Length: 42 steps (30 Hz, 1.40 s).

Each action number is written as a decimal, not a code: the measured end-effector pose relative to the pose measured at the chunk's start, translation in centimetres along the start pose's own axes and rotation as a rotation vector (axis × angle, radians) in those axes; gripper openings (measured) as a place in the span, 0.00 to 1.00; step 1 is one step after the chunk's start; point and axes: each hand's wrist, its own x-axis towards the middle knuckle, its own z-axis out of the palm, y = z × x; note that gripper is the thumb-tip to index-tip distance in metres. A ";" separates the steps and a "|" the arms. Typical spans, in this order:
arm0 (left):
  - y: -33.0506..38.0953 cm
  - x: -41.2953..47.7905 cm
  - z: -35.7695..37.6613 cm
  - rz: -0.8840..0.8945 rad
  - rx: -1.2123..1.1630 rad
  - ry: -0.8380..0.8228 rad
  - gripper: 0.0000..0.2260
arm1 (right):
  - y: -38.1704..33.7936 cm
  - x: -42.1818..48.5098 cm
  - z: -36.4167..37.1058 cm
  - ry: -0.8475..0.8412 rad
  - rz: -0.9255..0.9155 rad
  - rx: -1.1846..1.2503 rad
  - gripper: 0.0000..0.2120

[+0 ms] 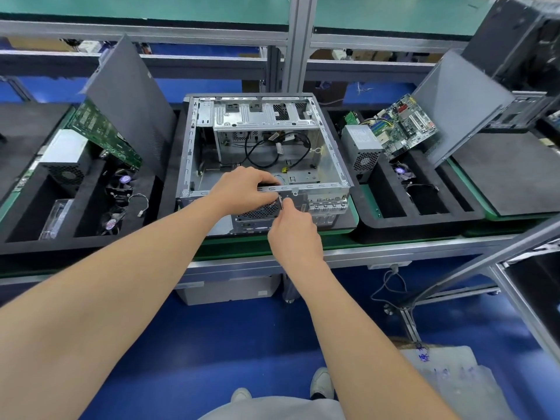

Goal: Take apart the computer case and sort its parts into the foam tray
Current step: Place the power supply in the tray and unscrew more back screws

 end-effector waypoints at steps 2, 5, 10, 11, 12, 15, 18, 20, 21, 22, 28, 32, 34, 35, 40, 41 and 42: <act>0.1 0.0 0.1 0.007 -0.009 0.029 0.17 | 0.0 0.1 0.1 0.029 0.022 0.030 0.12; 0.0 0.0 0.3 0.011 0.007 0.046 0.17 | 0.1 -0.2 -0.7 0.007 0.058 0.205 0.10; -0.4 0.1 0.4 0.026 0.016 0.057 0.18 | 1.1 0.6 -2.0 -0.401 0.505 1.035 0.13; -0.4 0.1 0.5 0.031 0.023 0.056 0.18 | 1.4 0.6 -2.2 -0.491 0.556 1.217 0.13; -0.4 0.2 0.5 0.034 0.028 0.053 0.18 | 1.7 0.5 -2.1 -0.568 0.573 1.377 0.14; -0.6 0.3 0.5 0.028 0.026 0.048 0.18 | 2.2 -0.4 -1.5 -0.793 0.614 1.809 0.13; -0.6 0.3 0.5 0.029 0.016 0.046 0.18 | 2.2 -1.1 -0.8 -0.885 0.552 2.054 0.14; -0.6 0.3 0.5 0.036 0.017 0.048 0.17 | 2.1 -1.0 -0.6 -0.854 0.556 2.089 0.16; -0.6 0.4 0.4 0.039 0.019 0.047 0.17 | 2.1 -0.8 -0.7 -0.836 0.571 2.082 0.16; -0.6 0.3 0.4 0.040 0.019 0.046 0.17 | 2.0 -0.6 -0.8 -0.817 0.589 2.058 0.16; -0.5 0.3 0.4 0.042 0.025 0.037 0.18 | 0.7 -0.2 -1.3 -0.430 0.472 1.130 0.15; -0.4 0.3 0.4 0.030 0.005 0.035 0.18 | -0.1 -0.3 -1.2 -0.161 0.124 0.113 0.13; -0.4 0.3 0.5 0.027 -0.001 0.036 0.18 | -0.5 -0.4 -0.7 -0.098 0.051 -0.148 0.21; -0.4 0.3 0.5 0.027 -0.003 0.039 0.18 | -0.6 -0.3 -0.4 -0.082 0.051 -0.178 0.24; -0.4 0.2 0.4 0.031 -0.008 0.043 0.17 | 0.3 0.3 -1.5 -0.207 0.103 0.163 0.13; -0.4 0.2 0.4 0.027 -0.006 0.037 0.17 | 0.8 0.4 -1.8 -0.262 0.161 0.377 0.12; -0.4 0.2 0.4 0.021 -0.002 0.030 0.17 | 1.3 0.6 -1.9 -0.335 0.246 0.600 0.13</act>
